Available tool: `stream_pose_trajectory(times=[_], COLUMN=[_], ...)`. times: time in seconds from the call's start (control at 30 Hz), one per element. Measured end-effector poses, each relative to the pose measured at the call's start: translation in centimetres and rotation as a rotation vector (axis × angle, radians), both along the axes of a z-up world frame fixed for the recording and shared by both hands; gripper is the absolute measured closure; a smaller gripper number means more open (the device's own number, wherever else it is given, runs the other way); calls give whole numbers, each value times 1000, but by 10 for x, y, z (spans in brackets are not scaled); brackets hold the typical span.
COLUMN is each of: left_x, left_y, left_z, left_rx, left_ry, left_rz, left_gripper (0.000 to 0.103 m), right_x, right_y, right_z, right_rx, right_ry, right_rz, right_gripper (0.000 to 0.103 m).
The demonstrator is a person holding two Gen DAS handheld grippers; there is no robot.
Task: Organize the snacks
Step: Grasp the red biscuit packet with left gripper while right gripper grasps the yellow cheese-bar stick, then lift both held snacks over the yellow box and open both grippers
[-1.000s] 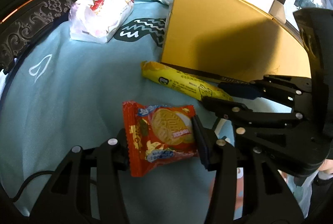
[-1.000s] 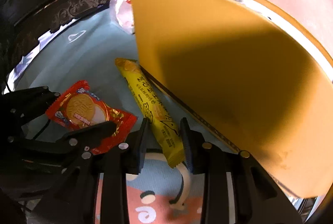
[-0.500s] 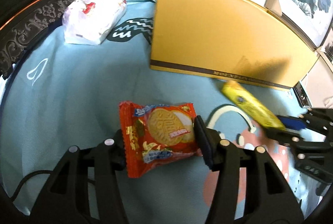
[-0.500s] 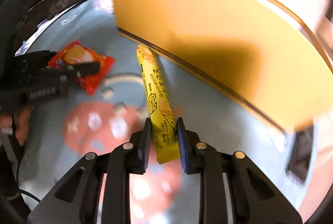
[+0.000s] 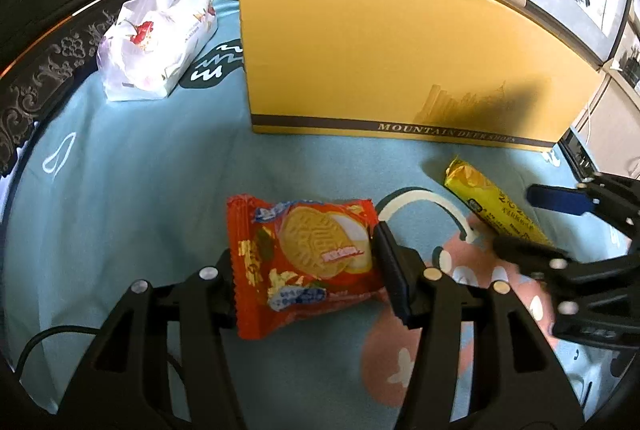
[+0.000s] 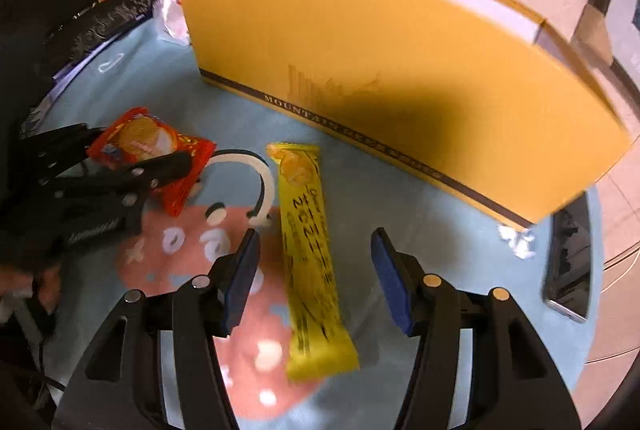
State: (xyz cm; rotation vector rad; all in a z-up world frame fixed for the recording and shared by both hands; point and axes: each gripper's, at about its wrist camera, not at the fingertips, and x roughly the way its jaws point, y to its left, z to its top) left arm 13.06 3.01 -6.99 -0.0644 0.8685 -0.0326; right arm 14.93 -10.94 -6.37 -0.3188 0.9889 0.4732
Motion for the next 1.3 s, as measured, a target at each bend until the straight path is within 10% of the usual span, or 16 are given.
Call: stream_pose_trajectory(times=[0.2,0.83,1.3], left_x=[1,-16,-13], left_y=[-3,-31,-46], left_z=[0,29,120], left_rx=[-8,3,-23], left_ry=[0,-81,-222], left_rz=[-1,-86,-149], left_gripper=[50,57,56], right_x=[-2,-26,-35], right_y=[6,-48,-79], right_z=[-1,34,111], right_rx=[34,178,281], right_ry=[13,-56,-228], right_rz=[6,-80,-104], right_gripper=[83,83,83])
